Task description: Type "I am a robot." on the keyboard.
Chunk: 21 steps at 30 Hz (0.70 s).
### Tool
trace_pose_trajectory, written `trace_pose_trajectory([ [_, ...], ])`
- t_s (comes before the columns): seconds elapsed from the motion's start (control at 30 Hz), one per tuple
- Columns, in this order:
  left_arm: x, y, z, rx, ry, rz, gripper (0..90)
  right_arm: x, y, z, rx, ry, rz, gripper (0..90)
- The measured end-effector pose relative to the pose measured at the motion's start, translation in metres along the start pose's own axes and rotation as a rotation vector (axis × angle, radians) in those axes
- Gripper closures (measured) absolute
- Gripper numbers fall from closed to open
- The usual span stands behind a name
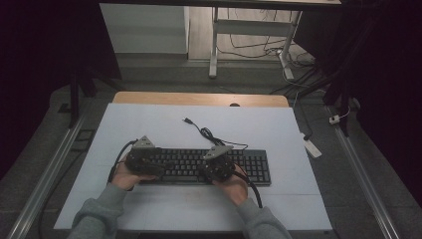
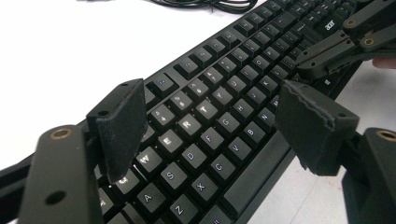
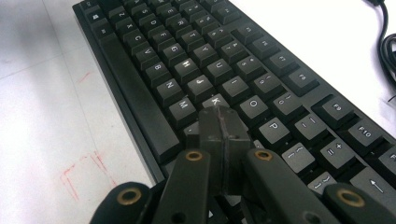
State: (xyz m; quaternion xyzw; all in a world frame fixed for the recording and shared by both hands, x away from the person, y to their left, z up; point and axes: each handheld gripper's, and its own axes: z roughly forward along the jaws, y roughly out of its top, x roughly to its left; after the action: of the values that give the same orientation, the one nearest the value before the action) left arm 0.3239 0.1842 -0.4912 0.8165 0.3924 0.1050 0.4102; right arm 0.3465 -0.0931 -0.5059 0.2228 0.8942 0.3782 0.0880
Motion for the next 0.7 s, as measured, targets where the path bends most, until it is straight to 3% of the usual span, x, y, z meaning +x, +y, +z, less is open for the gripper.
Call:
trace_pose_trajectory([
  [0.53,0.0,0.0,0.001,0.014,0.007,0.004,25.6,-0.001,-0.006,0.006,0.014,-0.013,0.005,89.6],
  [0.63,0.0,0.0,0.001,0.012,0.008,0.005,25.5,0.0,-0.005,0.001,-0.02,-0.029,-0.009,89.6],
  [0.7,0.0,0.0,0.0,0.01,0.009,0.005,25.6,-0.001,-0.003,-0.006,-0.071,-0.033,-0.004,88.5],
])
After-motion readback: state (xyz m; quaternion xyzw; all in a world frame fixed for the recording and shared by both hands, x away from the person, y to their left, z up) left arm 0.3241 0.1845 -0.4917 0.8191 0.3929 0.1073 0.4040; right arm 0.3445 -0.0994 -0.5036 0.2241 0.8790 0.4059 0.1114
